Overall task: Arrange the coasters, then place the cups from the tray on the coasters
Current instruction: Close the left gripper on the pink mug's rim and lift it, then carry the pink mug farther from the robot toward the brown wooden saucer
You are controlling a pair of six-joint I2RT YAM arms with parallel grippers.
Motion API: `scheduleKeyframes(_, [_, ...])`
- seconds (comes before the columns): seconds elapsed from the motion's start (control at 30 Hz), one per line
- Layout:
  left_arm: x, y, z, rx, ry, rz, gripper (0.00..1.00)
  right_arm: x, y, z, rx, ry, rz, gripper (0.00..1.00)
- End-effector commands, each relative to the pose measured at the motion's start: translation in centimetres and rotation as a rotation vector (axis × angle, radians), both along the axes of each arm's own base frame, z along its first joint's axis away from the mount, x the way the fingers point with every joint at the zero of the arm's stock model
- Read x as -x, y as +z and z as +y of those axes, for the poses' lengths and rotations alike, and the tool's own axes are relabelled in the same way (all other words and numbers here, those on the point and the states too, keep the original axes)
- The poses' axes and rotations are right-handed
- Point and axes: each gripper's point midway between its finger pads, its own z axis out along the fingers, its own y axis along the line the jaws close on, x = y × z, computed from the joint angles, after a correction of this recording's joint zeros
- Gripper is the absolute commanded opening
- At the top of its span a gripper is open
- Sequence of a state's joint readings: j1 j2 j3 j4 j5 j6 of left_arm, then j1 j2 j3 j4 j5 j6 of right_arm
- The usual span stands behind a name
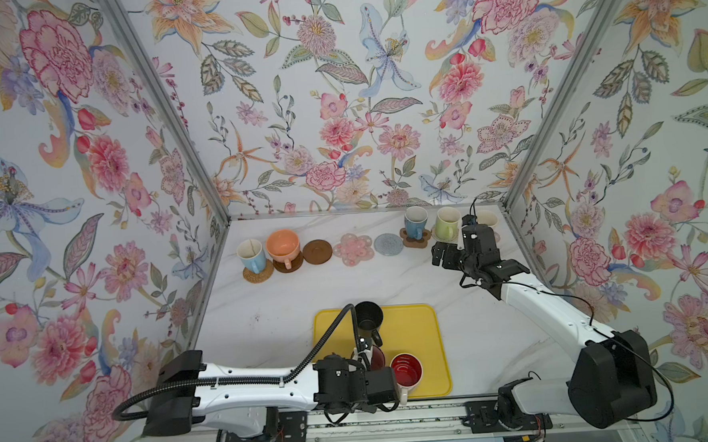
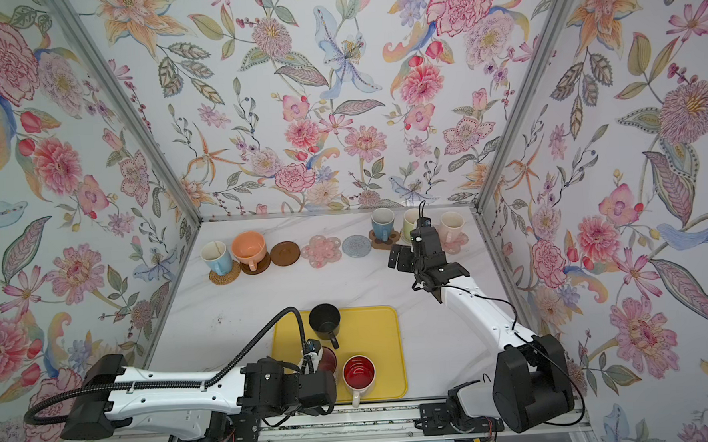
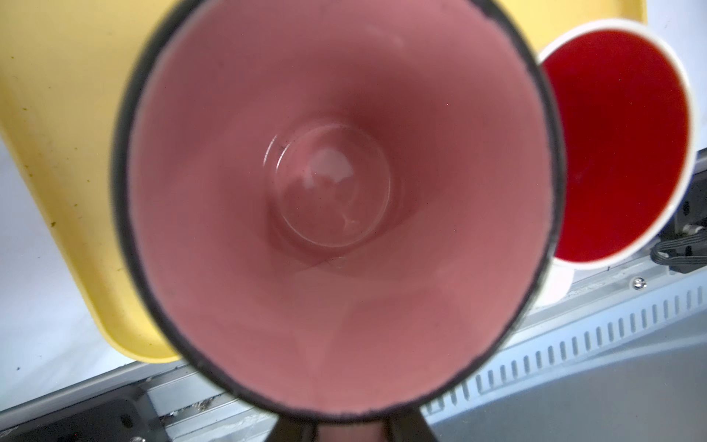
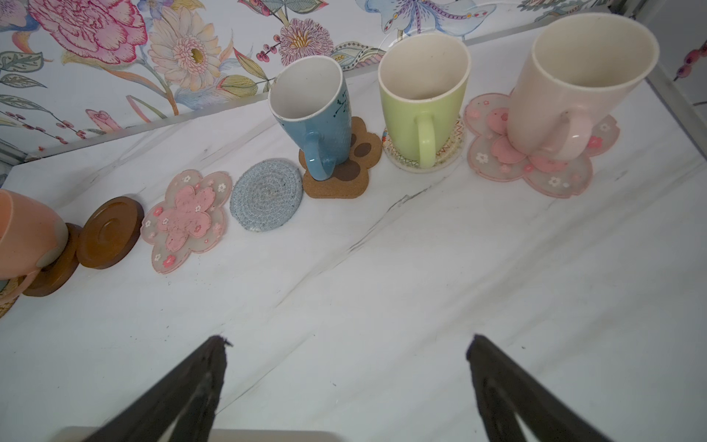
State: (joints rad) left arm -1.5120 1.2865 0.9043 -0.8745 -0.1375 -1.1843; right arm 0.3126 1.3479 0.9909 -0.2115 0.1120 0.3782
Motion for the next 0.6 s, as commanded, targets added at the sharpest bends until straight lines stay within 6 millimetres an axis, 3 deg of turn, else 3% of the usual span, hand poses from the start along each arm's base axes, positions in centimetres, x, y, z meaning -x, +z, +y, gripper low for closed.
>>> scheduleKeyframes(0.0, [-0.4, 0.6, 2.5, -0.063, 0.013, -0.027, 0.00, -0.3, 0.4, -0.1, 0.004, 0.007, -0.016, 0.99])
scheduleKeyframes(0.4, [-3.7, 7.6, 9.7, -0.092, 0.166, -0.217, 0.00, -0.5, 0.3, 0.1, 0.000, 0.012, -0.009, 0.99])
scheduleKeyframes(0.57, [-5.4, 9.4, 10.9, -0.041, 0.226, -0.299, 0.00, -0.6, 0.6, -0.1, 0.008, 0.010, -0.010, 0.99])
